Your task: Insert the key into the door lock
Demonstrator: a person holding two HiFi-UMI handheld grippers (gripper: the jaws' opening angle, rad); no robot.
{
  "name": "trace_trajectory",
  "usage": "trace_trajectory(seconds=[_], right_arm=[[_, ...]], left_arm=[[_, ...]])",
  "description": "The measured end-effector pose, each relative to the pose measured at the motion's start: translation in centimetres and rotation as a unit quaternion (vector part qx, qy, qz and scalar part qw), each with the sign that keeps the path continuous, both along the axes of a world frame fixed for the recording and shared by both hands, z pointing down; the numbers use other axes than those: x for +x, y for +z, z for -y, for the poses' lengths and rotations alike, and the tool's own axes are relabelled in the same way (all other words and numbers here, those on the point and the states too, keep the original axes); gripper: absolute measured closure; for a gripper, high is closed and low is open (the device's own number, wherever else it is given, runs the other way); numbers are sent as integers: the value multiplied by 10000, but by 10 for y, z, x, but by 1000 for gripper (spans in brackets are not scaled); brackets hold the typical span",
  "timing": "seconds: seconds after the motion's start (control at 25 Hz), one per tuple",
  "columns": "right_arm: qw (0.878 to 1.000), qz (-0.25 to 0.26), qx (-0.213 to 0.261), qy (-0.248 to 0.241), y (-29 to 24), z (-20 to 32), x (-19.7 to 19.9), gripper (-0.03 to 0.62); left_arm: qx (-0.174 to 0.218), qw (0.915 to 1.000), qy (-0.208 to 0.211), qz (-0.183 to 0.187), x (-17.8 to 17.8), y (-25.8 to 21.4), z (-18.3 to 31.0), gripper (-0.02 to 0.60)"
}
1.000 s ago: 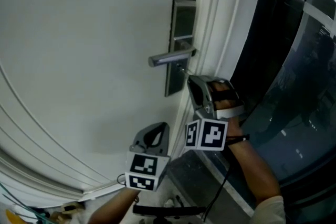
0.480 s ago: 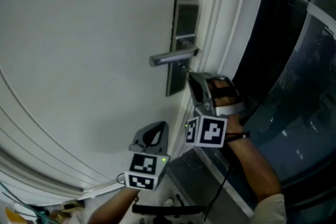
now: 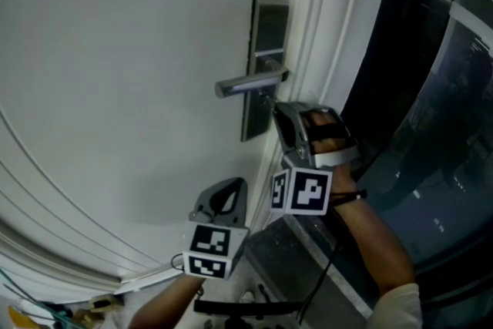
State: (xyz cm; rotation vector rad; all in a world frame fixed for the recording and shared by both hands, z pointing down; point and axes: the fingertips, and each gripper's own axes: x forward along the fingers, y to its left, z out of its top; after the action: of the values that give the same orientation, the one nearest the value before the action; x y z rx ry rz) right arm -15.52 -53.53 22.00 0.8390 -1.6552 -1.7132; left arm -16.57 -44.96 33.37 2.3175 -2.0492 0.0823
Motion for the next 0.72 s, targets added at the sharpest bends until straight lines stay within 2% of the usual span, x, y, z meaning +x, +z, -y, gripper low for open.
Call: trace_trajectory(seconds=[0.72], right_arm=[[10000, -68, 33, -1, 3, 9, -10, 571]], left_arm=[[-31, 9999, -107, -41, -9, 3, -4, 578]])
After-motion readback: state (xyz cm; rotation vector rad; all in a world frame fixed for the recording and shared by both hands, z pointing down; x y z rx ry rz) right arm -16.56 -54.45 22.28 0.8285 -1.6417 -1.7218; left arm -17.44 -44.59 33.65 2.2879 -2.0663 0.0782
